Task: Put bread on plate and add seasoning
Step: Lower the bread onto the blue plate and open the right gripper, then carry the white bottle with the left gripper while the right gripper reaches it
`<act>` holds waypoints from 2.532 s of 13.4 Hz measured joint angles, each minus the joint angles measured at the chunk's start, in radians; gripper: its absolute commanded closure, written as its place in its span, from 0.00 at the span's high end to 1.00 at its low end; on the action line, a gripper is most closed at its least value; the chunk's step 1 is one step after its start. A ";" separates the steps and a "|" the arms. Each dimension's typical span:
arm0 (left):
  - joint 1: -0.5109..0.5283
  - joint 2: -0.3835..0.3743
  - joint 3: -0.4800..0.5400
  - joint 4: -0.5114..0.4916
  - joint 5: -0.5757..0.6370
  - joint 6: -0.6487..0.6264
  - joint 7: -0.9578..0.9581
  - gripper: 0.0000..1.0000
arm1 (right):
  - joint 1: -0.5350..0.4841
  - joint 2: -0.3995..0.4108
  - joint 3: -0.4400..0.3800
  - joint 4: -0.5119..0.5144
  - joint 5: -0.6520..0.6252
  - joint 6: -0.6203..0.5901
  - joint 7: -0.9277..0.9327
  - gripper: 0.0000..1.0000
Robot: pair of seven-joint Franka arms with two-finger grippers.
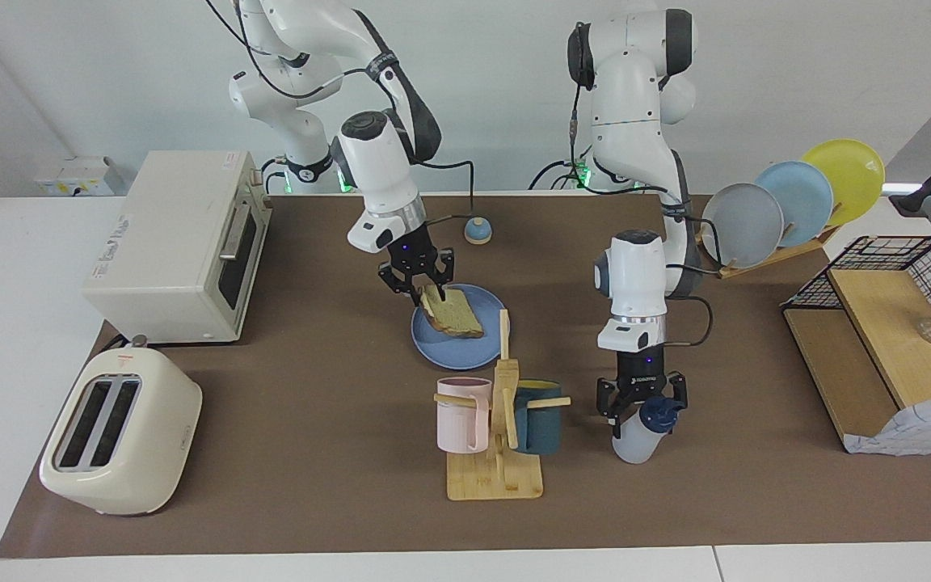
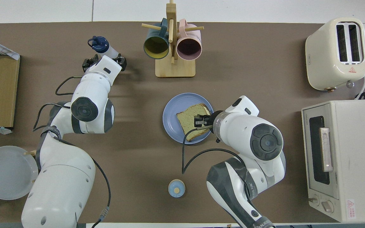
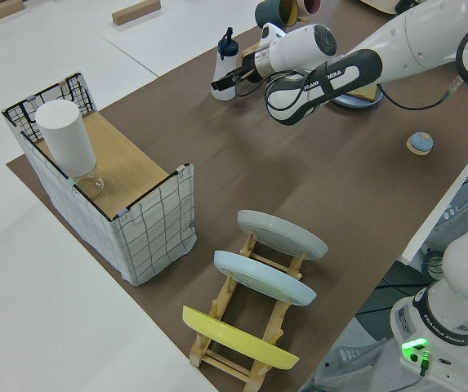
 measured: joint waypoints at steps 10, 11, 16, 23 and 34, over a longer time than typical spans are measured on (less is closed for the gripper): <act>0.035 -0.065 -0.045 0.031 0.005 -0.104 0.170 0.00 | -0.100 -0.003 -0.003 0.389 0.009 -0.509 0.000 1.00; 0.035 -0.115 -0.045 0.030 0.004 -0.185 0.281 0.00 | -0.112 -0.003 -0.003 0.447 0.038 -0.577 0.000 1.00; 0.037 -0.464 -0.039 -0.002 0.005 -0.735 0.753 0.00 | -0.170 -0.003 -0.011 0.583 0.186 -0.812 0.010 1.00; -0.047 -0.699 -0.067 -0.037 0.076 -1.223 1.040 0.00 | -0.057 -0.006 0.014 0.596 0.249 -0.846 0.430 1.00; -0.120 -0.776 -0.103 -0.108 0.115 -1.339 1.291 0.00 | 0.015 -0.007 0.016 0.582 0.309 -0.719 0.689 0.92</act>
